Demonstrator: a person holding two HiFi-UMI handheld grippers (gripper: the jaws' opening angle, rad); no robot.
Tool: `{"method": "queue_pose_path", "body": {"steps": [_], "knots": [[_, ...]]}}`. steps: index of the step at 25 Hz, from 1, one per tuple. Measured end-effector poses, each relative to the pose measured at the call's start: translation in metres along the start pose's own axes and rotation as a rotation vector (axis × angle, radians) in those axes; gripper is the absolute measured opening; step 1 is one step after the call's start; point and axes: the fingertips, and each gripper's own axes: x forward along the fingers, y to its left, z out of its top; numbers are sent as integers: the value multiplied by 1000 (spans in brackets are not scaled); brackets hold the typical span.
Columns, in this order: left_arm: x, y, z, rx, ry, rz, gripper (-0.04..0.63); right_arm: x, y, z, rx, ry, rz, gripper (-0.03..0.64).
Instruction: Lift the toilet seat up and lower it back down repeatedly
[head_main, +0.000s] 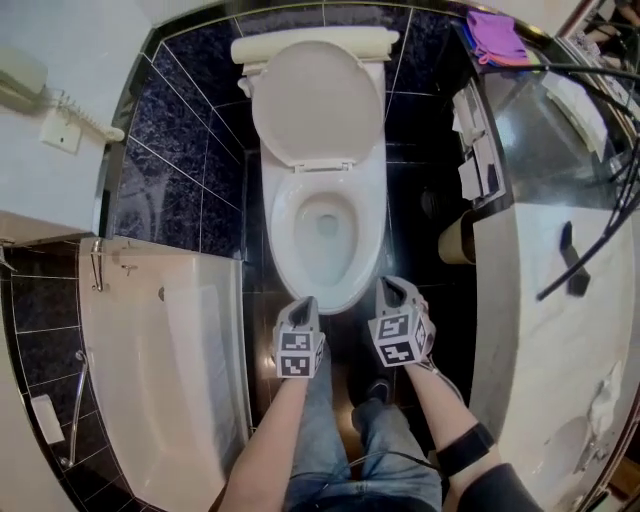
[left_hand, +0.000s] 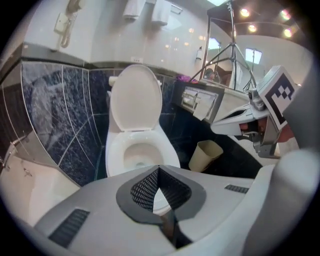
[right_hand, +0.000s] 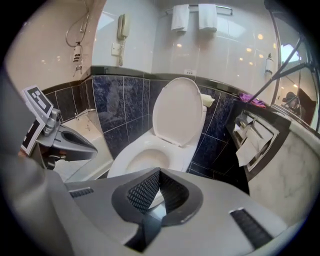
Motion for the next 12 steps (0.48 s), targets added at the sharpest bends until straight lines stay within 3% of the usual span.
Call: {"method": "queue_pose_path", "body": {"steps": [12], "knots": [[-202, -22, 208, 39, -230, 28, -10, -176, -2, 172, 7, -160, 61, 17]]}}
